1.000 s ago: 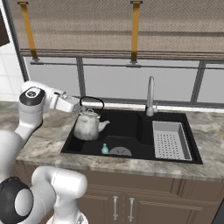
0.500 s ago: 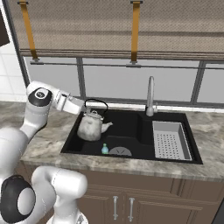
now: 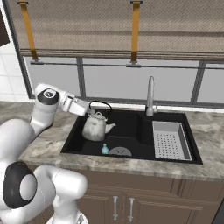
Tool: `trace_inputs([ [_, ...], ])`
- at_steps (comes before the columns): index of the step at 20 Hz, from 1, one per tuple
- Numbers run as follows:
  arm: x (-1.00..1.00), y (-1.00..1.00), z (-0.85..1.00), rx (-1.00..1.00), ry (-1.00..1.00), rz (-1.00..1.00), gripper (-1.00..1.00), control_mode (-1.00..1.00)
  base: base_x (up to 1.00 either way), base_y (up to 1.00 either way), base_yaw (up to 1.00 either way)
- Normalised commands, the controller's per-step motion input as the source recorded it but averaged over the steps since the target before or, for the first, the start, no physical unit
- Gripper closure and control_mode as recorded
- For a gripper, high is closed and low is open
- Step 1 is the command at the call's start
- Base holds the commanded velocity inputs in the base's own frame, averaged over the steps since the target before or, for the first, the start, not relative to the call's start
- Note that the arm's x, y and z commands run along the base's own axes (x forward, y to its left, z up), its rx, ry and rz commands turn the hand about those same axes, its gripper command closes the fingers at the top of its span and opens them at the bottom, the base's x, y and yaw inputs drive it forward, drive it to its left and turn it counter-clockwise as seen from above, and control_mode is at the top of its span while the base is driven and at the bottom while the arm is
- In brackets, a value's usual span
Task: Open the cabinet, pick the kettle from the cabinet, and place it in the sink.
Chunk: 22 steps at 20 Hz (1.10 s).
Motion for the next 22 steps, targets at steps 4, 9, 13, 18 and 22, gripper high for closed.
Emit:
trace_inputs([
  [4, 0.24, -0.18, -0.16, 0.0, 0.0, 0.0, 1.0, -1.0, 0.0, 0.0, 0.0],
  [9, 0.22, -0.25, -0.12, 0.0, 0.0, 0.0, 1.0, -1.0, 0.0, 0.0, 0.0],
  [13, 0.11, -0.21, -0.15, 0.0, 0.0, 0.0, 1.0, -1.0, 0.0, 0.0, 0.0],
  [18, 0.02, -0.2, -0.17, 0.03, 0.0, 0.0, 1.0, -1.0, 0.0, 0.0, 0.0],
  [22, 0.0, -0.13, -0.2, 0.07, 0.0, 0.0, 1.0, -1.0, 0.0, 0.0, 0.0],
])
